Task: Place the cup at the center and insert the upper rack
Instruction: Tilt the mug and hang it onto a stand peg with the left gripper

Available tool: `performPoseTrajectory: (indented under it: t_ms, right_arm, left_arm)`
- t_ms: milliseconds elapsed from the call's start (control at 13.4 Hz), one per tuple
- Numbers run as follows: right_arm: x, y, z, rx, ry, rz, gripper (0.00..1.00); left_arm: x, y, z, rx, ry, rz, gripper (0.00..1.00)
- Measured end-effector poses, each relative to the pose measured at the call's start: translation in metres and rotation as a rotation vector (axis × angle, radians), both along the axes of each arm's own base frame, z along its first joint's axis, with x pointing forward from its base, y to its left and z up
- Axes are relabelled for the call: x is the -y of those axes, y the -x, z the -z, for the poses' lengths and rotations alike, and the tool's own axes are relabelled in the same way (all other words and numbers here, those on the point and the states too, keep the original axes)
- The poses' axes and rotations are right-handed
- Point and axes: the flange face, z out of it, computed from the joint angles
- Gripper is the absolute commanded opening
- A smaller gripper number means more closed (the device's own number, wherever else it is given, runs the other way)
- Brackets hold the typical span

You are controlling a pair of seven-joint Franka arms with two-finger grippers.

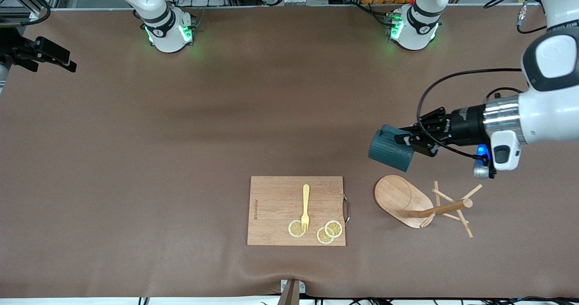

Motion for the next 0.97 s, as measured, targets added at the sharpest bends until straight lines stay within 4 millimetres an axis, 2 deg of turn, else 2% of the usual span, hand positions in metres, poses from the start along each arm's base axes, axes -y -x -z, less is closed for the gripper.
performPoseTrajectory:
  t_ms: [223, 447, 745, 968]
  right_arm:
    - [0.0, 0.0, -0.001, 0.001, 0.0, 0.0, 1.0]
    - [0.0, 0.0, -0.001, 0.001, 0.0, 0.0, 1.0]
    - [0.0, 0.0, -0.001, 0.001, 0.0, 0.0, 1.0]
    - [0.0, 0.0, -0.001, 0.001, 0.0, 0.0, 1.0]
  left_arm:
    - [-0.032, -0.012, 0.014, -0.002, 0.075, -0.022, 0.0]
    - [-0.056, -0.023, 0.033, 0.009, 0.163, -0.031, 0.0]
    - [-0.072, -0.033, 0.058, -0.003, 0.251, -0.052, 0.0]
    - [-0.091, -0.039, 0.069, 0.0, 0.317, -0.076, 0.0]
